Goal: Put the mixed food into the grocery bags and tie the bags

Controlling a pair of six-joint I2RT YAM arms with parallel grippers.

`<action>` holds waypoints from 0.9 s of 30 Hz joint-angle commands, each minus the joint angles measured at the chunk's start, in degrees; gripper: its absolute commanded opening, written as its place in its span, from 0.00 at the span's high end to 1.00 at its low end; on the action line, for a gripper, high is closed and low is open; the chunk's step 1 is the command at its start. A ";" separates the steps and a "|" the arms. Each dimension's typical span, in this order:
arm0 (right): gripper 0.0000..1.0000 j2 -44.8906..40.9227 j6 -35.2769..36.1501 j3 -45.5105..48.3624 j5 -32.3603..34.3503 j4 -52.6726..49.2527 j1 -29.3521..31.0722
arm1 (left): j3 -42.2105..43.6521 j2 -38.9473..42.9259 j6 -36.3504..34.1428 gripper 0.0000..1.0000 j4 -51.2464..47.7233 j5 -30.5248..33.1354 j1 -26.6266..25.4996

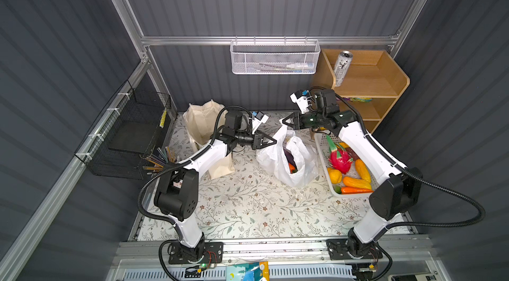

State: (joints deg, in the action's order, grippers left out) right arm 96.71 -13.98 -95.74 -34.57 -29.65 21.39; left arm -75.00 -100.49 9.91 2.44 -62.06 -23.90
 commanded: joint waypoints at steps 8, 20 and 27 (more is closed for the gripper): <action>1.00 -4.73 -10.17 9.42 8.14 14.62 1.05 | 1.14 9.12 -2.44 0.64 -0.84 6.55 0.43; 1.00 -5.23 -10.46 10.49 12.64 14.96 2.26 | -9.78 12.51 -14.49 0.55 -19.43 11.13 -6.58; 1.00 -5.56 -9.69 10.58 12.86 14.61 2.38 | -12.21 11.45 -14.79 0.50 -20.48 10.40 -6.69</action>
State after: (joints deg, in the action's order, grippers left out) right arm 92.82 -24.36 -85.12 -22.41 -15.66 23.62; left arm -85.17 -88.40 -2.94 -14.63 -51.57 -30.96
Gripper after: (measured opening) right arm 0.049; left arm 0.493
